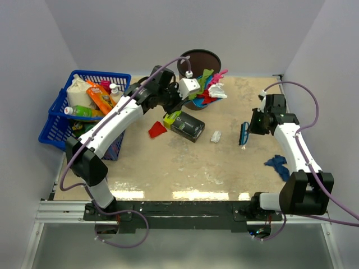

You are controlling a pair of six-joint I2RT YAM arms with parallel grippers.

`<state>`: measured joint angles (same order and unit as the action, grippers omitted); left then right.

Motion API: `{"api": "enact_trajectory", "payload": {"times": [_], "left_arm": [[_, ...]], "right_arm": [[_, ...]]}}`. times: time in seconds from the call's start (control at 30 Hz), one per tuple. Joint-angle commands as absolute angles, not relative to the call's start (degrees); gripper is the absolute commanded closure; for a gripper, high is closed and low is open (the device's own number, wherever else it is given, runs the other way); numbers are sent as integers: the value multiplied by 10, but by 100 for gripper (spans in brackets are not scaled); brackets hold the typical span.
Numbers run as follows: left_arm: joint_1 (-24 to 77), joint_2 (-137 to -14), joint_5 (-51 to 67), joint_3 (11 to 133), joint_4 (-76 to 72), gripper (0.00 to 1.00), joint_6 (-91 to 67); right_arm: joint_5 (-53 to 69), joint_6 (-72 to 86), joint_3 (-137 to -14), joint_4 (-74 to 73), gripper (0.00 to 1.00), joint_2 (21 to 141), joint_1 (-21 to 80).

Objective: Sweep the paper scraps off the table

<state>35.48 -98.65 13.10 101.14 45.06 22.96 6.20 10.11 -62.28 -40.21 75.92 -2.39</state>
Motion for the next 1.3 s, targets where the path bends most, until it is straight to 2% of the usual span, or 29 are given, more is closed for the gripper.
{"api": "enact_trajectory", "payload": {"times": [0.0, 0.3, 0.93, 1.13, 1.27], "left_arm": [[340, -998, 126, 1053, 434, 100, 210], [313, -1033, 109, 1103, 424, 100, 212], [268, -1166, 41, 1289, 393, 100, 254], [268, -1196, -17, 1300, 337, 100, 326], [268, -1206, -58, 1299, 295, 100, 428]], "right_arm": [[76, 112, -622, -385, 100, 747, -30], [77, 113, -613, -386, 100, 748, -40], [83, 118, -591, -386, 100, 729, -59], [83, 118, -591, -387, 100, 723, -65], [83, 119, -591, -387, 100, 722, -68]]}}
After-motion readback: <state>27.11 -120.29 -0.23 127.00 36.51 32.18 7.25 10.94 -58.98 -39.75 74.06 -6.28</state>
